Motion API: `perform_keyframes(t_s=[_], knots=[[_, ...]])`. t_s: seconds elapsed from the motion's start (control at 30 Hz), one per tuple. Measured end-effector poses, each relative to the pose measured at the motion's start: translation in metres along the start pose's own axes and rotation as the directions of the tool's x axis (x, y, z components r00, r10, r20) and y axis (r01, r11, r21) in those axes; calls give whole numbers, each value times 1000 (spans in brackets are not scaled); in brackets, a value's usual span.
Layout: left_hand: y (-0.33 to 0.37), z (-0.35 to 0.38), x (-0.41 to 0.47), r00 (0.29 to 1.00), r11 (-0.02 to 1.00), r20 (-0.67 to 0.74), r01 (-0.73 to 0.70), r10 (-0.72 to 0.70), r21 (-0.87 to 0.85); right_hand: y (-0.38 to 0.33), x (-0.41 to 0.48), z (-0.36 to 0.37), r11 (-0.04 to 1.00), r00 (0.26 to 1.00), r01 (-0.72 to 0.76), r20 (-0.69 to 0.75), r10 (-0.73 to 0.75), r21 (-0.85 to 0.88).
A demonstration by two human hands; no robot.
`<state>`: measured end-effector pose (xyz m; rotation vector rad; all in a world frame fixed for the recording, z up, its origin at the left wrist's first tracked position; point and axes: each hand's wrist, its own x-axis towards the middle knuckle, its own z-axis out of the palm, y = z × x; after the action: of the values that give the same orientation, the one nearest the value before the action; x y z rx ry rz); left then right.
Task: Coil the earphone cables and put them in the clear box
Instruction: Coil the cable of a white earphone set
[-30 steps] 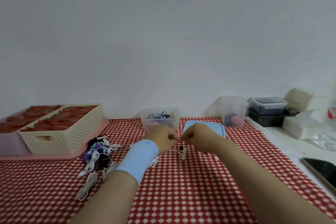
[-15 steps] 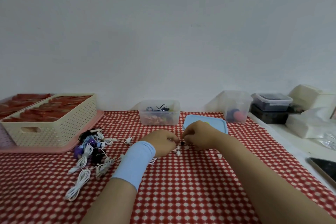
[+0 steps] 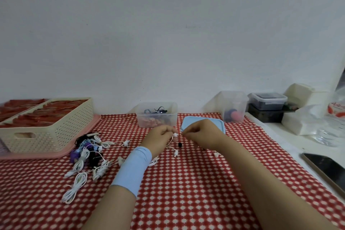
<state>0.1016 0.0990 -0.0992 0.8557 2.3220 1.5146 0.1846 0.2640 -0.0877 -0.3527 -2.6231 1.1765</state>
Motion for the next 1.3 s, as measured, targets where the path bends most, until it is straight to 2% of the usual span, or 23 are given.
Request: perform_keyframes(t_s=[0.13,0.23,0.27,0.37,0.53,0.6,0.77,1.13,1.3], knots=[[-3,-2,-1,997,957,26,75,-71,-280,-5,-11,4,931,996,-62,-43,82,360],[-2,-6,-1,990,850,43,135,-132,-508,-3,-16,11,851,995,-83,-1,97,519],[-2,-7,-3,992,855,44,121,-115,-504,-2,-17,12,832,996,-84,12,93,548],[0,-7,-8,999,940,34,6,6,-340,-2,-18,11,776,995,-91,37,87,625],[1,-1,-14,999,931,12,-37,44,-364,-3,-20,3,663,994,-108,74,79,741],[1,0,-16,998,922,27,-37,52,-384,-5,-22,2,647,992,-125,116,58,752],[-1,-1,-18,995,886,87,2,43,-463,-7,-24,3,702,979,-142,203,-3,698],[2,-2,-20,992,810,123,45,34,-584,-7,-24,4,715,978,-107,202,-48,691],[4,-2,-21,991,823,127,41,37,-567,-8,-26,3,734,980,-97,192,-47,673]])
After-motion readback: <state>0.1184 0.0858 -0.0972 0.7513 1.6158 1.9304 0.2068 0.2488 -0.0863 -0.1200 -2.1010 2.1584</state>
